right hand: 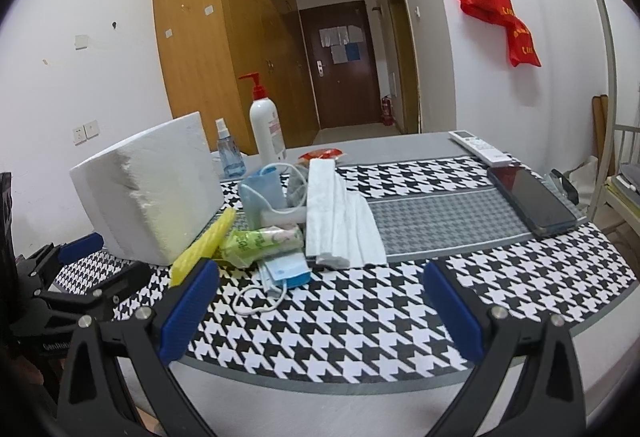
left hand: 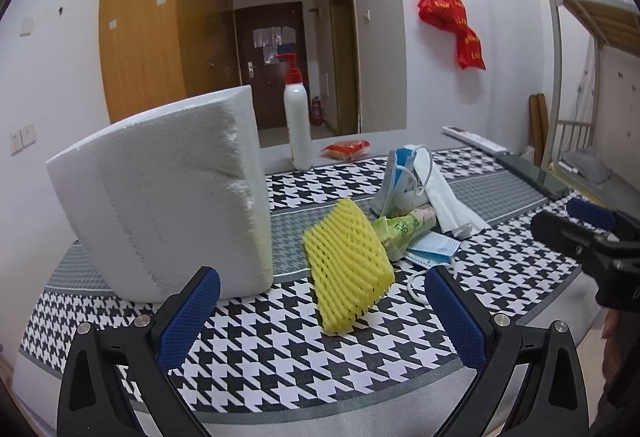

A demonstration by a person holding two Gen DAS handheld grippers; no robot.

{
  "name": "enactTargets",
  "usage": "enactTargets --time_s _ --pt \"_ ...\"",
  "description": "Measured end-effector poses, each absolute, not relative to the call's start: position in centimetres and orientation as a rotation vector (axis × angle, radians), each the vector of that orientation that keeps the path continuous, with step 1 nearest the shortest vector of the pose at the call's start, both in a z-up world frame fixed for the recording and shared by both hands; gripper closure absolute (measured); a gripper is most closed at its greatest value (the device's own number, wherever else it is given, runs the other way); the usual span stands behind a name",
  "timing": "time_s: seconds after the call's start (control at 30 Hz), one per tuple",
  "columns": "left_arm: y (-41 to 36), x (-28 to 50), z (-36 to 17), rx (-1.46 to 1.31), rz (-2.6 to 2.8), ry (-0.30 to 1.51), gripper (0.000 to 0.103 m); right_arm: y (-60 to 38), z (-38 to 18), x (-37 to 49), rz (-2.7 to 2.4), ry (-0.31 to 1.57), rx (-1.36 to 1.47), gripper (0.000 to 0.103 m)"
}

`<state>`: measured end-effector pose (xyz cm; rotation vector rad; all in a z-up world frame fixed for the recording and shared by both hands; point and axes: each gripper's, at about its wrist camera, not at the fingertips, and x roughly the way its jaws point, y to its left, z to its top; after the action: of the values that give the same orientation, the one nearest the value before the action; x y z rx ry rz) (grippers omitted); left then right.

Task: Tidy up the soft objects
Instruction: 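Move the left tool to the yellow foam sleeve while the right tool approaches the white folded mask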

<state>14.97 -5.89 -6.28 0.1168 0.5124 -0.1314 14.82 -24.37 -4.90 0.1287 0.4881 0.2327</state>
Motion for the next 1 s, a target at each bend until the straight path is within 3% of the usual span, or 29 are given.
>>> enactTargets --time_s 0.4,0.57,1.0 --pt "-7.6 18.1 -7.8 0.168 -0.107 0.586 0.001 -24.5 -5.3 17.9 0.234 0.546 0.108 0.000" --pt "-7.5 19.4 -8.2 0.151 -0.113 0.630 0.013 -24.7 -5.6 18.8 0.223 0.576 0.095 0.000" --pt "-7.8 21.5 -9.1 0.174 -0.087 0.694 0.028 -25.6 -6.5 21.9 0.197 0.672 0.069 0.000"
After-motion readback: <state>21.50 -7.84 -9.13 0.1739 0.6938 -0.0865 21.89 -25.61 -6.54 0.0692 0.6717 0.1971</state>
